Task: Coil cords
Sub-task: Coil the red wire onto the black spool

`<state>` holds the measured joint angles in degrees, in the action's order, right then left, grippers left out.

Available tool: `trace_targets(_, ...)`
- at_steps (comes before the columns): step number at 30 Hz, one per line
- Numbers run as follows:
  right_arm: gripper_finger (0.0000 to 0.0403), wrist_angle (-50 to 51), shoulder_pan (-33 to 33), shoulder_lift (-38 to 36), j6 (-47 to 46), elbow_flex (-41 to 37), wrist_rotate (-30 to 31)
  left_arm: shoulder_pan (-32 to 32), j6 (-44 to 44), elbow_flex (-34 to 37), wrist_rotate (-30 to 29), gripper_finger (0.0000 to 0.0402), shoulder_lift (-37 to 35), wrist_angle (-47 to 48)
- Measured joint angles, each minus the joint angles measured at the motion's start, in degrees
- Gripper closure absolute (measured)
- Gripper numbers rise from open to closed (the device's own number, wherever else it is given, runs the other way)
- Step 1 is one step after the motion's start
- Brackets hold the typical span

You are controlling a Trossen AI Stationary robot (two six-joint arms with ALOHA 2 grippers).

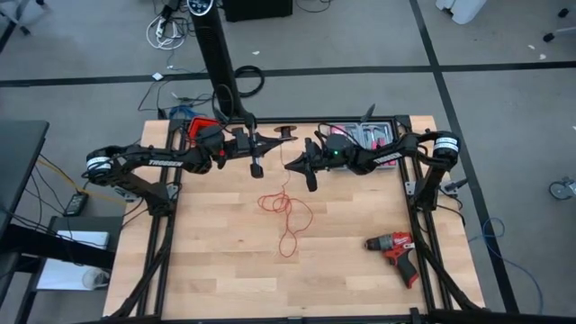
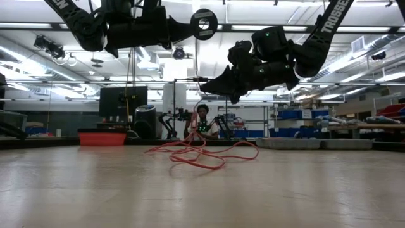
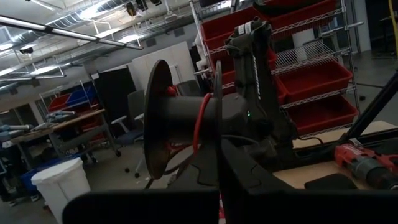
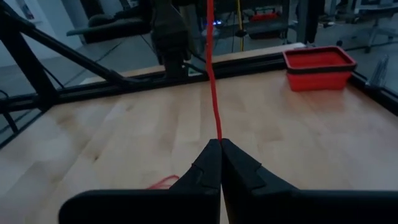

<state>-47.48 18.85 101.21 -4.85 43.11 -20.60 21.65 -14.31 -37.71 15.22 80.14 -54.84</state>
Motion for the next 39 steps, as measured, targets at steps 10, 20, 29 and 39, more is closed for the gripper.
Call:
trace_targets(10, 0.0403, 3.26, 1.88, -0.17, 1.83, 0.00, -0.17, 0.00, 0.62, 0.00, 0.00, 0.0401, 0.00, 0.45)
trace_targets(20, 0.0403, 10.72, 3.72, -7.46, 10.04, -1.98, 3.12, 0.42, 2.97, 0.00, 0.09, 0.0401, 0.00, 5.30)
trace_targets(29, 0.0403, 13.18, 4.99, -17.37, 17.11, -6.50, 9.77, 3.90, 10.50, 0.00, 1.10, 0.0401, 0.00, 8.78)
trace_targets(39, 0.0403, 16.50, 6.63, -23.62, 20.54, -6.78, 8.98, 6.14, 18.29, 0.02, 7.29, 0.0401, 0.00, 16.19)
